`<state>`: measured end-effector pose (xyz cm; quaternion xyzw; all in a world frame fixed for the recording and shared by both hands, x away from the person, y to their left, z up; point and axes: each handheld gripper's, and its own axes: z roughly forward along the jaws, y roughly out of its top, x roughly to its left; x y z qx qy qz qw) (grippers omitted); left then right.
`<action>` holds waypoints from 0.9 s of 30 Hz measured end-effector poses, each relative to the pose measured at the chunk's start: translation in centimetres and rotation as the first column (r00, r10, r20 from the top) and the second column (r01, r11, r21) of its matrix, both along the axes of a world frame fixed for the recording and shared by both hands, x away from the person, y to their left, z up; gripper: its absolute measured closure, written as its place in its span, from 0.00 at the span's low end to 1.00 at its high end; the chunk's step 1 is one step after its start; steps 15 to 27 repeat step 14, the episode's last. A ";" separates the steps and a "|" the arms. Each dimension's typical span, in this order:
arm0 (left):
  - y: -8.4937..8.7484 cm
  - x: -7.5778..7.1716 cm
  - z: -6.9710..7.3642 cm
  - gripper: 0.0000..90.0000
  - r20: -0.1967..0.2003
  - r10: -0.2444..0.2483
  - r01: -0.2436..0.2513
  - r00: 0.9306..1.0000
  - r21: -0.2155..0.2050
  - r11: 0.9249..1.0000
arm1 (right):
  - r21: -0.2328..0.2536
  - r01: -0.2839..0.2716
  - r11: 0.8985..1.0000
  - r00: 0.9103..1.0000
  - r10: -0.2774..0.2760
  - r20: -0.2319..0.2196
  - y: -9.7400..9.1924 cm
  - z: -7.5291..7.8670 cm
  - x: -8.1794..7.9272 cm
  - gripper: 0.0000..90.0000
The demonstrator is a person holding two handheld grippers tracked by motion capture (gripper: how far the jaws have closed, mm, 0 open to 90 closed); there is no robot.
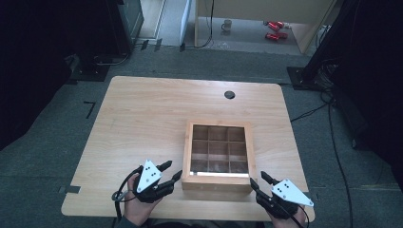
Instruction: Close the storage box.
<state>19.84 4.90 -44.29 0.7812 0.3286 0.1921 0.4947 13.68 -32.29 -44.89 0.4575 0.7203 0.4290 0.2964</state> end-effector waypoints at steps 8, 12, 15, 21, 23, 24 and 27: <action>0.3 1.8 1.0 0.57 0.007 0.027 -0.027 1.000 -0.012 1.000 | -0.005 0.022 1.000 1.000 -0.022 0.014 -0.8 0.6 1.2 0.59; 0.5 2.7 1.2 0.57 0.010 0.041 -0.041 0.999 -0.021 0.999 | -0.003 0.047 0.999 0.999 -0.046 0.020 -1.6 0.9 2.7 0.59; 0.5 2.9 1.2 0.57 0.008 0.044 -0.044 0.999 -0.021 0.999 | -0.002 0.053 0.999 0.998 -0.053 0.020 -1.8 1.0 3.1 0.59; 0.5 2.9 1.2 0.57 0.008 0.044 -0.044 0.999 -0.021 0.999 | -0.002 0.053 0.999 0.998 -0.053 0.020 -1.8 1.0 3.1 0.59; 0.5 2.9 1.2 0.57 0.008 0.044 -0.044 0.999 -0.021 0.999 | -0.002 0.053 0.999 0.998 -0.053 0.020 -1.8 1.0 3.1 0.59; 0.5 2.9 1.2 0.57 0.008 0.044 -0.044 0.999 -0.021 0.999 | -0.002 0.053 0.999 0.998 -0.053 0.020 -1.8 1.0 3.1 0.59; 0.5 2.9 1.2 0.57 0.008 0.044 -0.044 0.999 -0.021 0.999 | -0.002 0.053 0.999 0.998 -0.053 0.020 -1.8 1.0 3.1 0.59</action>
